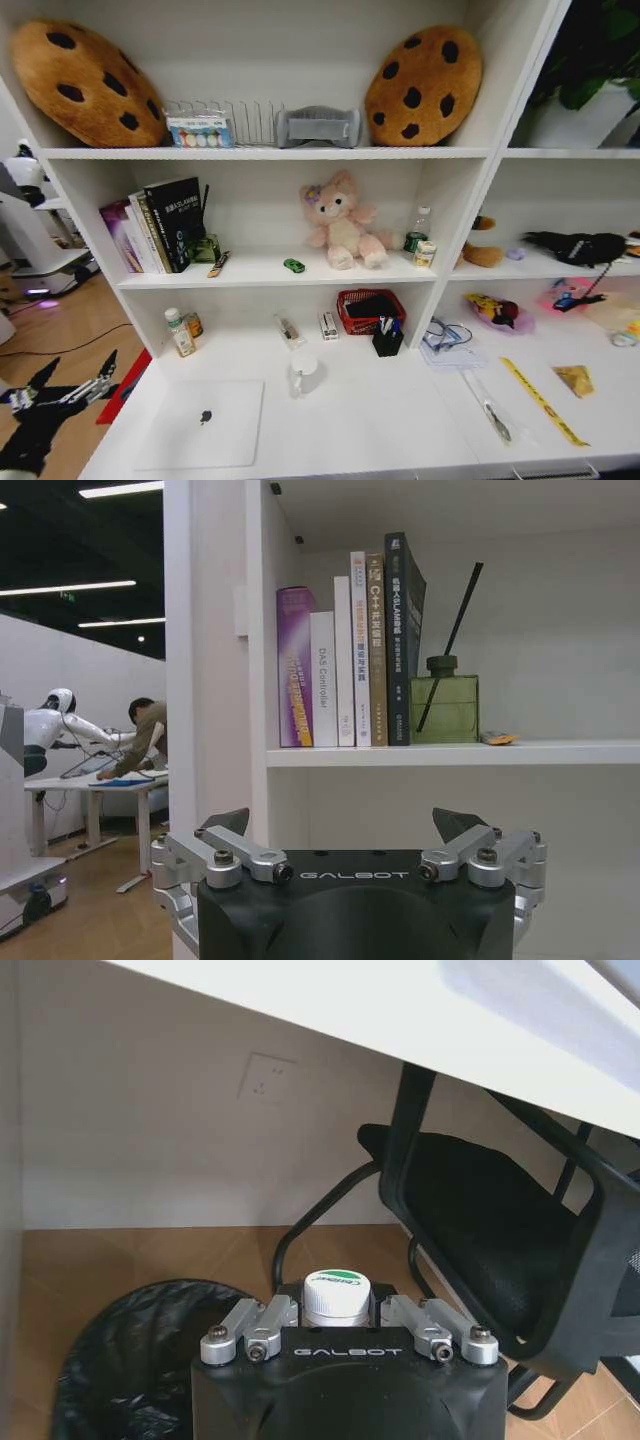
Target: Organize the objects on the table.
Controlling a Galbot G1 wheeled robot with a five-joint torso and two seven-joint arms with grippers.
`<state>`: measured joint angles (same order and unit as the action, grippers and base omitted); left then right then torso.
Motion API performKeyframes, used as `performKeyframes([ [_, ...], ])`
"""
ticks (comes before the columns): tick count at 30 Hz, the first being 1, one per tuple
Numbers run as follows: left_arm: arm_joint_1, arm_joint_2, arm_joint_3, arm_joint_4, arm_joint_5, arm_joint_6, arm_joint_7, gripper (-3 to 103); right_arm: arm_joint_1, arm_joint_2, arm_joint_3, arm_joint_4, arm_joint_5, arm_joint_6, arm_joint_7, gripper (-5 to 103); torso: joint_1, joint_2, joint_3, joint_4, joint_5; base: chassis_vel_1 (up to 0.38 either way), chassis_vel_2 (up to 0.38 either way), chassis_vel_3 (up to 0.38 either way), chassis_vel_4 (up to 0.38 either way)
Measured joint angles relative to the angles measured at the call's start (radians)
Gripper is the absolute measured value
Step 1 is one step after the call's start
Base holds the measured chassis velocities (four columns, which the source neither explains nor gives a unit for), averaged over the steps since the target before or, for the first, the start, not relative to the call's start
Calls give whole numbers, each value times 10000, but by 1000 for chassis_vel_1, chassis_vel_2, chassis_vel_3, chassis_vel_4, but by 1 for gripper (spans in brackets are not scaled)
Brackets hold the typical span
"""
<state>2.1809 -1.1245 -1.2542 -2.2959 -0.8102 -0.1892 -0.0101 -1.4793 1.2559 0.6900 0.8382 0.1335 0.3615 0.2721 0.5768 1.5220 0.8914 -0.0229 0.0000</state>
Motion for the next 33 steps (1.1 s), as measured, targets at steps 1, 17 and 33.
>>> performKeyframes([
  [1, 0, 0, 0, 0, 0, 0, 0, 100, 5, 0, 0, 3, 1, -2, -1, 30, 0, 0, 0, 0, 0, -107, -100, 99, 108],
  [17, 0, 0, 0, 0, 0, 0, 0, 100, 75, 60, -90, 41, -75, 1, -158, 30, -1, 0, 0, 0, 1, -94, -99, 93, 99],
  [33, 0, 0, 0, 0, 0, 0, 0, 100, 59, 348, -58, -86, -888, 784, -195, 30, 0, 0, 1, 0, 0, -107, -103, 109, 113],
])
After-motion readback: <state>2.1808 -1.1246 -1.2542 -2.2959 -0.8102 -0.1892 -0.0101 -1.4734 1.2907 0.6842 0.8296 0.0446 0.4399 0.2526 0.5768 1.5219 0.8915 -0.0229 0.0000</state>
